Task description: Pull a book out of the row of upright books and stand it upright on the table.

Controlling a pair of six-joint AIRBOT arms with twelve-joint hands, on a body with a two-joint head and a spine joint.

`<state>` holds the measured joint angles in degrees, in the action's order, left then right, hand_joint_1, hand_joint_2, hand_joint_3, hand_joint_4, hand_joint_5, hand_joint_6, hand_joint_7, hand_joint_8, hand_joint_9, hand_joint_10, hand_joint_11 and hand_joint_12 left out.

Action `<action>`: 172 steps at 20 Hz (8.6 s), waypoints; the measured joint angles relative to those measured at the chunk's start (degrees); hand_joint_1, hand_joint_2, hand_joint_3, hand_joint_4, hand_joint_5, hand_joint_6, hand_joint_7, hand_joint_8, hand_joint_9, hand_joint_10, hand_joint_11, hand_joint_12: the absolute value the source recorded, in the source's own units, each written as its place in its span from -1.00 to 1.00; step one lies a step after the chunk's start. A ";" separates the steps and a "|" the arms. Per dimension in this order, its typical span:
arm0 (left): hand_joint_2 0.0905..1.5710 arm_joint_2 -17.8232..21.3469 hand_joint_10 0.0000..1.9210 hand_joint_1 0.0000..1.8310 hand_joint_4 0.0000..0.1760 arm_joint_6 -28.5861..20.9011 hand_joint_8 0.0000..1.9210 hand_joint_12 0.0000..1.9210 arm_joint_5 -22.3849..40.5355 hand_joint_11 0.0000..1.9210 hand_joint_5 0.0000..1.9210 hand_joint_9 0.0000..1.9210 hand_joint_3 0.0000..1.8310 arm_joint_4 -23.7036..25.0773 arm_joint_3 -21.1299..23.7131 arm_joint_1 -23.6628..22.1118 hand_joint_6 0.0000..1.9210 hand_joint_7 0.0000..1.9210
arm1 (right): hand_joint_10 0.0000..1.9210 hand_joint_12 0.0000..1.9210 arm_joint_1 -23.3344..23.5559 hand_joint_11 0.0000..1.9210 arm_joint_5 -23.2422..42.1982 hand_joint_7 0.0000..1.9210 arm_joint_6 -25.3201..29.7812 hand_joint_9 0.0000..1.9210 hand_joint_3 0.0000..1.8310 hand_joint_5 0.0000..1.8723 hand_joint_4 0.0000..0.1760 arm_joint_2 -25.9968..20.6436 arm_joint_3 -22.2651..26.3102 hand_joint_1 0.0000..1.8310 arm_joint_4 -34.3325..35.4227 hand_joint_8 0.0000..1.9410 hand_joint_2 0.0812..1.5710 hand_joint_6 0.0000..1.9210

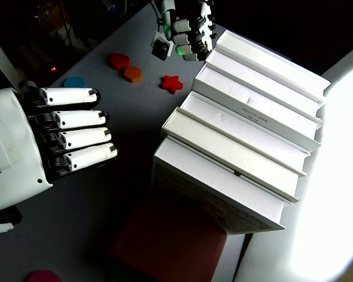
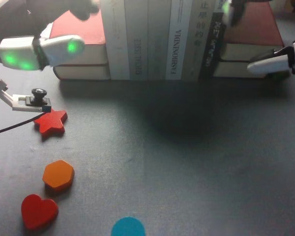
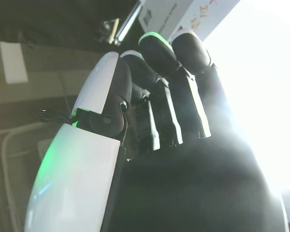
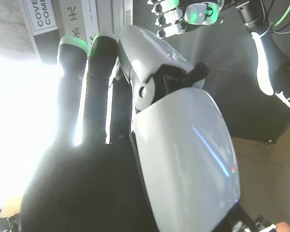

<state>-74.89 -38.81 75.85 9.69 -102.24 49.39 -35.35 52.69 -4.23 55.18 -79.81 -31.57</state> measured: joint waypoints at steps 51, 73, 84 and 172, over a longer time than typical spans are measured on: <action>0.07 0.02 -0.07 0.13 -0.89 0.00 -0.98 0.90 2.32 -0.89 -0.52 -0.67 -1.00 0.87 2.03 0.09 -1.00 -0.47 | -1.00 -0.52 25.83 -0.99 -28.98 -1.00 3.52 -1.00 -1.00 -0.72 1.00 12.68 -15.02 -0.96 -30.88 -1.00 0.45 -0.99; 0.04 0.07 -0.04 0.09 -0.94 -0.02 -0.99 0.90 3.19 -0.85 -0.47 -0.62 -1.00 0.57 3.08 0.66 -0.99 -0.41 | -1.00 -1.00 21.20 -1.00 -28.98 -1.00 8.92 -1.00 -1.00 -0.83 0.92 15.32 -13.20 -1.00 -35.76 -1.00 0.40 -1.00; 0.03 0.07 -0.06 0.06 -0.86 0.07 -1.00 0.81 3.41 -0.77 -0.42 -0.53 -1.00 -1.36 4.28 3.61 -1.00 -0.36 | -1.00 -1.00 21.46 -1.00 -22.49 -1.00 8.72 -1.00 -0.99 -0.81 0.27 0.50 6.03 -1.00 -43.10 -1.00 0.39 -1.00; 0.12 14.75 0.16 0.21 -0.99 0.04 -0.98 0.88 13.86 -0.83 -0.40 -0.65 -1.00 -21.14 16.61 26.86 -0.99 -0.34 | 0.65 0.75 37.00 -0.23 -4.02 -0.34 42.16 -0.24 -1.00 -0.05 -1.00 12.66 4.79 0.46 -91.58 0.43 0.53 0.06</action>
<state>-60.14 -38.76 89.71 -11.44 -85.62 76.25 1.65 48.66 37.93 67.83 -75.02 -123.15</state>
